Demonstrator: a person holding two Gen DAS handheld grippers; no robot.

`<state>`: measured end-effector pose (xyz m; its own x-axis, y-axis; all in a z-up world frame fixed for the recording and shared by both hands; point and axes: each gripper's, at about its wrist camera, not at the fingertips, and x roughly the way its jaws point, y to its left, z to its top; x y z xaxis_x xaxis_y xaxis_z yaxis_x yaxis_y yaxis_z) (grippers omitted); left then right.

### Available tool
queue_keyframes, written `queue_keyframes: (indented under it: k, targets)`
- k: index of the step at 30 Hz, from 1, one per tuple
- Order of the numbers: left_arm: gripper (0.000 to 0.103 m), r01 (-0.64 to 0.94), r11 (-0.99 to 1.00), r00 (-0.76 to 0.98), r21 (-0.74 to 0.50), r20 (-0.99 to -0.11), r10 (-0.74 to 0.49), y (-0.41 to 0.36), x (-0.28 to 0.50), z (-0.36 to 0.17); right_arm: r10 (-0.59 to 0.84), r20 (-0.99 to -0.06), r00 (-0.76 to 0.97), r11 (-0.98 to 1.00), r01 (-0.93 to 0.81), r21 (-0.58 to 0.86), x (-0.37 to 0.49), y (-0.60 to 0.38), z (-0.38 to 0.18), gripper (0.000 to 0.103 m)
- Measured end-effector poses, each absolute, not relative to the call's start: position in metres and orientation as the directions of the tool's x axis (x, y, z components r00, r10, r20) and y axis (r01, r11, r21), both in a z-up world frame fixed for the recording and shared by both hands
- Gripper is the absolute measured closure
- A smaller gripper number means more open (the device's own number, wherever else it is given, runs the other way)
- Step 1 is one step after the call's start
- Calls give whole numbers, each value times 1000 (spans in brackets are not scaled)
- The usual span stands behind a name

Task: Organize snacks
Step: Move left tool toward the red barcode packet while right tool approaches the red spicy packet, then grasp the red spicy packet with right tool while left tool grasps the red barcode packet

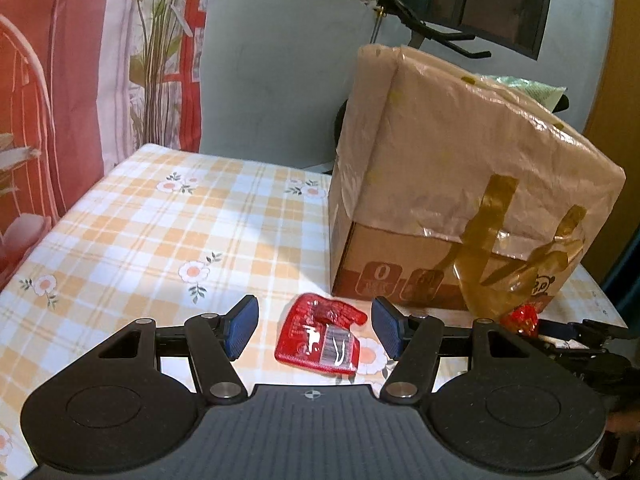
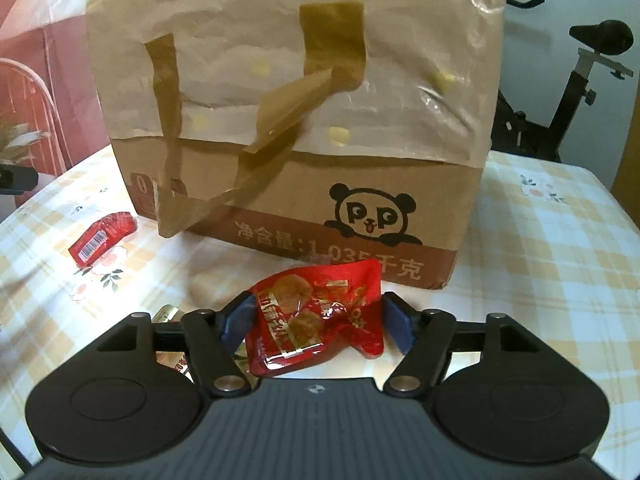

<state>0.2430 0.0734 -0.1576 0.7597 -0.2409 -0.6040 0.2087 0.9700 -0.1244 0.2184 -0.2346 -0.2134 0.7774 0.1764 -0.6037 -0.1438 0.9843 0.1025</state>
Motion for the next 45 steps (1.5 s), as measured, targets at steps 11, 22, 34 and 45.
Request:
queue_keyframes:
  k: [11, 22, 34, 45]
  targets:
    - [38, 198, 973, 743, -115, -630, -226, 73, 239, -167, 207, -595, 776, 978, -165, 125, 204, -230, -210, 72]
    - [38, 205, 970, 738, -131, -630, -241, 70, 240, -169, 290, -684, 670, 957, -212, 198, 191, -242, -194, 56]
    - [38, 195, 971, 737, -137, -633, -237, 76, 237, -169, 317, -728, 608, 782, -601, -161, 220, -206, -193, 26]
    - [38, 186, 974, 730, -130, -645, -226, 77, 238, -174, 399, -721, 566, 847, -528, 54, 237, -224, -202, 31]
